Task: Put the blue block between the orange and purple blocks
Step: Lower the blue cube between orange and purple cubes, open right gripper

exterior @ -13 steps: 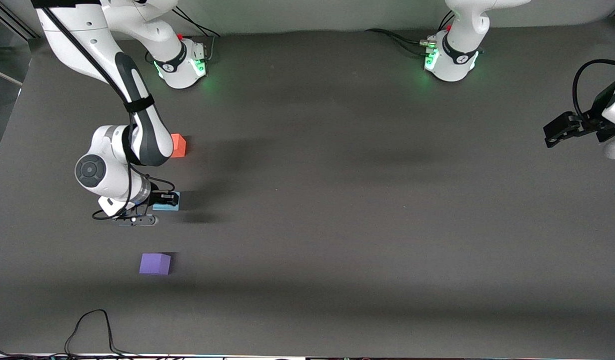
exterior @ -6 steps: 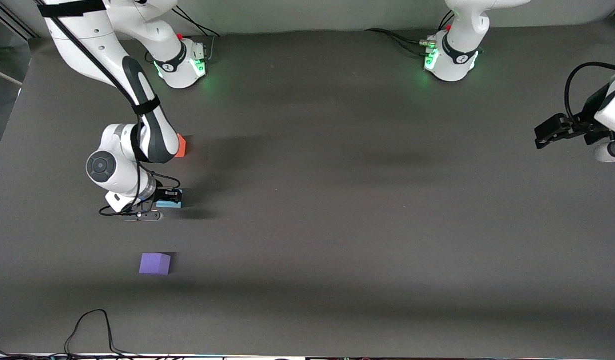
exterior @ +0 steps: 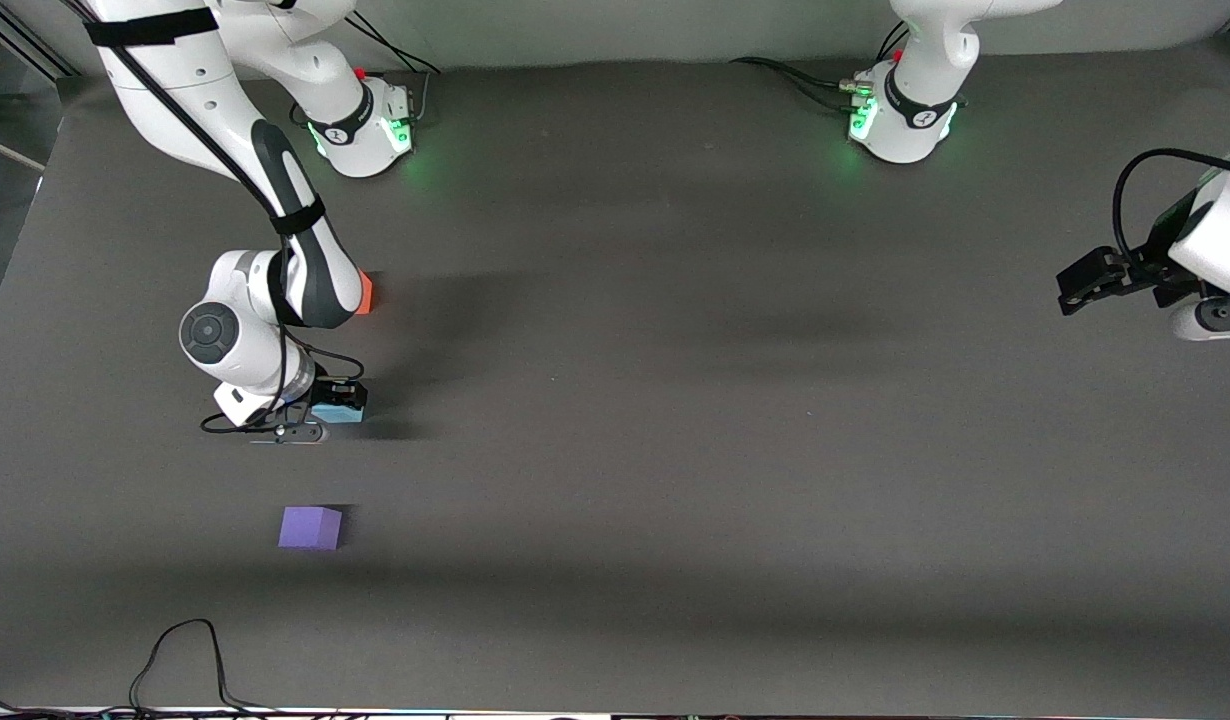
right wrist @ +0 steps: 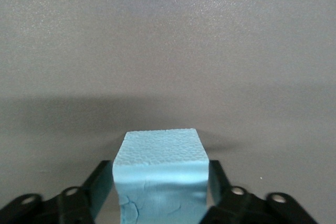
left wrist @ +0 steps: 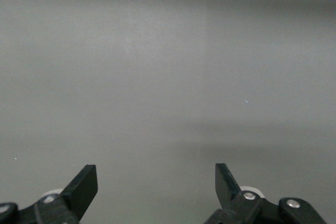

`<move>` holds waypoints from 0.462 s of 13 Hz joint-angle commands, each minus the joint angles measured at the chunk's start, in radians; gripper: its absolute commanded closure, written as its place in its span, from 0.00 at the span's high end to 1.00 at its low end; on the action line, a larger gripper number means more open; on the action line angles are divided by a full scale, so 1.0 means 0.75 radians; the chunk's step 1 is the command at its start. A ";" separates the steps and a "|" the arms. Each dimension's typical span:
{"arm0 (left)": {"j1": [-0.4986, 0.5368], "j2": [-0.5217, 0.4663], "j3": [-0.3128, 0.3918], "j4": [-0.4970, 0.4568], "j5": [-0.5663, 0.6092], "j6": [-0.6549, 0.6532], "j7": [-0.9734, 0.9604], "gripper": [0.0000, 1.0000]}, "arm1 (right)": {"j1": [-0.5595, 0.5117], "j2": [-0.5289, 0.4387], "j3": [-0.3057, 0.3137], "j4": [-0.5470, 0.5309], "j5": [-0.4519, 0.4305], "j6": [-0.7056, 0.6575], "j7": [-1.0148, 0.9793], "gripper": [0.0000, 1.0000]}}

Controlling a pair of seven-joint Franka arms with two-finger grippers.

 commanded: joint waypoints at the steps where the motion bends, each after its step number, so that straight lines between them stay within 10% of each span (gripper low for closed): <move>1: 0.000 -0.154 0.008 -0.169 -0.002 0.079 -0.020 1.00 | 0.006 0.016 -0.007 0.054 0.023 0.000 -0.020 1.00; 6: -0.002 -0.177 0.006 -0.208 -0.002 0.108 -0.010 1.00 | 0.002 -0.129 -0.085 0.191 0.025 -0.281 -0.020 1.00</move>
